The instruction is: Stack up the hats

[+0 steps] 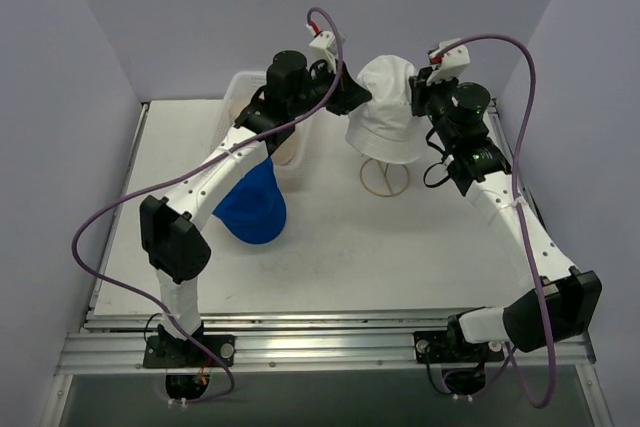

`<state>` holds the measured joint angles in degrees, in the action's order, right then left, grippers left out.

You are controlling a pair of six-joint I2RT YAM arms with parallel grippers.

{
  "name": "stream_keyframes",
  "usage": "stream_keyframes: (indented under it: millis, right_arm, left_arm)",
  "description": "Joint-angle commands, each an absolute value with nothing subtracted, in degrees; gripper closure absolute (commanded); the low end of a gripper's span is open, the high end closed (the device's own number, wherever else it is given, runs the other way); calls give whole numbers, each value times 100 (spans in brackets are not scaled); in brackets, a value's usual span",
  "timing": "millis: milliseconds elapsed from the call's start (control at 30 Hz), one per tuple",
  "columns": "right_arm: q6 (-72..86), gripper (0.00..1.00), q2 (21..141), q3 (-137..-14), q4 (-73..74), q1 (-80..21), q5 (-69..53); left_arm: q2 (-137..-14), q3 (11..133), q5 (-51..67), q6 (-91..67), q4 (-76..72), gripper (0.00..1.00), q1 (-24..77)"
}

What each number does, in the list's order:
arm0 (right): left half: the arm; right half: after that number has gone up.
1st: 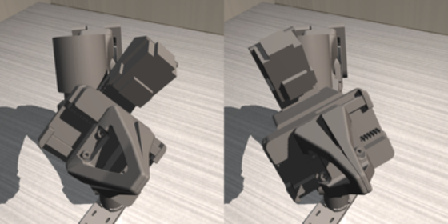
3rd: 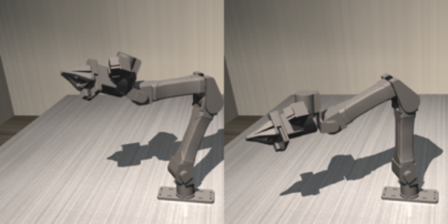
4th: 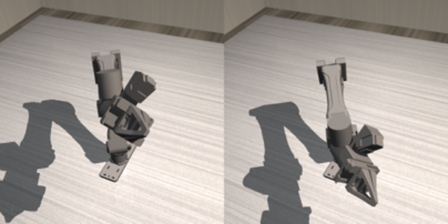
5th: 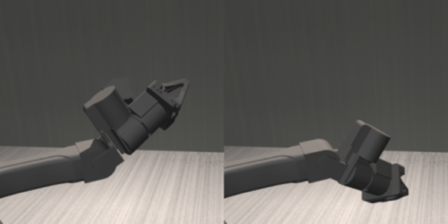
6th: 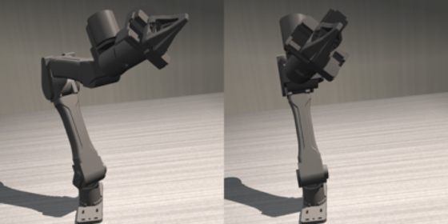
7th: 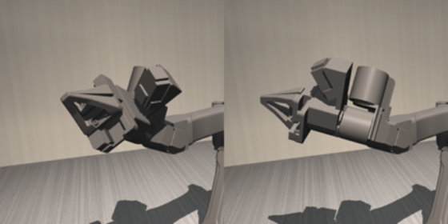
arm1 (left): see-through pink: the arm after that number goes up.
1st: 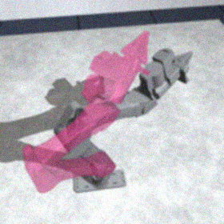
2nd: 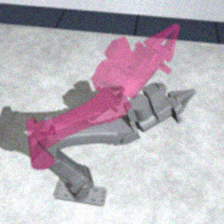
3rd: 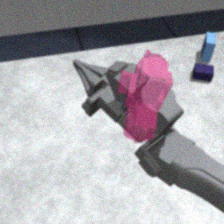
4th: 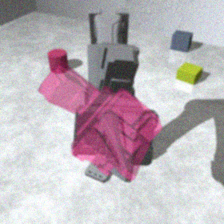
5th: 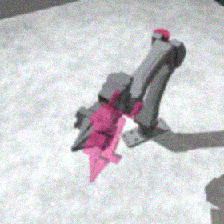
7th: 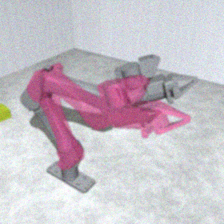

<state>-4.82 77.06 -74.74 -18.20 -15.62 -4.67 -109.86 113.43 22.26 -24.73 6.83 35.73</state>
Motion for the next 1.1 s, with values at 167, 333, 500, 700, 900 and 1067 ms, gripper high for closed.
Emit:
stream_keyframes:
  millis: [167,333,500,700,900,1067]
  right_arm:
    - [-202,100,7348,-6663,-2425,-1099,-404]
    - [-97,100,7418,-6381,-2601,-932,-448]
    - [-88,100,7524,-6118,-2689,-897,-483]
    - [184,100,7401,-5714,-2917,-896,-686]
    - [237,100,7505,-5598,-3059,-896,-615]
    - [202,100,7708,-5827,-2997,-896,-650]
  left_arm:
    - [-11496,11224,2136,-2303,-95,98,3832]
    - [-11847,11118,2022,-2215,-220,98,3911]
    - [-12032,10969,2188,-2250,-474,98,3911]
    - [-11874,10433,2118,-2276,-852,98,3911]
    - [-11848,10345,2109,-2206,-844,97,3911]
    - [-11760,10283,2083,-2197,-861,93,3911]
